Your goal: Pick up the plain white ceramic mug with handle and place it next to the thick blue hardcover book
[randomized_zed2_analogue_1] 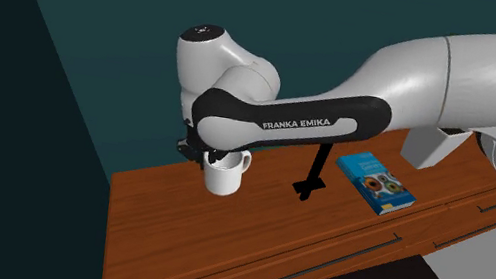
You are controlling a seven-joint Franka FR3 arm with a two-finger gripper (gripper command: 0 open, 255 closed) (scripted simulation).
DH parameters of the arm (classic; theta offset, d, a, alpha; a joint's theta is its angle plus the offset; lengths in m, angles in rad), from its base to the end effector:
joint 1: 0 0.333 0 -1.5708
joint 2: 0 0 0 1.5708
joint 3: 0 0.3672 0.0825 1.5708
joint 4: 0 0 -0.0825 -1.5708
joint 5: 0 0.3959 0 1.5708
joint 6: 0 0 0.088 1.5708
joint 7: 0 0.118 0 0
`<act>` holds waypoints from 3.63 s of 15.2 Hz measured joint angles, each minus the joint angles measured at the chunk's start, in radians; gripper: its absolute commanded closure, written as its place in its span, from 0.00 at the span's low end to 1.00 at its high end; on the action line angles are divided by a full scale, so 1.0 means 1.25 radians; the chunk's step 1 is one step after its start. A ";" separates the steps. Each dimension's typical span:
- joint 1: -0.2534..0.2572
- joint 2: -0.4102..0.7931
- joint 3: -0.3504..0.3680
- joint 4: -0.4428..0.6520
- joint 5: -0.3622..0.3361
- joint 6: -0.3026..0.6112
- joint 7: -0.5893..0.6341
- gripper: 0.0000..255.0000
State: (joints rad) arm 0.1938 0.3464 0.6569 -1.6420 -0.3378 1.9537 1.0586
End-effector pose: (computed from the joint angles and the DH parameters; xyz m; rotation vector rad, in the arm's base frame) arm 0.5017 0.4536 0.4856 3.1045 -0.1876 0.1757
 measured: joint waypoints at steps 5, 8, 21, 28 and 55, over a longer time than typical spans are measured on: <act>0.001 -0.011 0.005 0.039 0.011 -0.047 -0.011 1.00; 0.001 -0.016 0.007 0.061 0.016 -0.072 -0.017 1.00; -0.145 -0.177 -0.023 -0.069 0.130 -0.047 -0.200 1.00; -0.229 -0.253 -0.079 -0.147 0.188 -0.016 -0.351 1.00; -0.475 -0.195 -0.327 -0.080 0.235 0.002 -0.861 1.00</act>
State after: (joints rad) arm -0.4003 0.1028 0.2484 -1.7425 -0.0438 1.9560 -0.0182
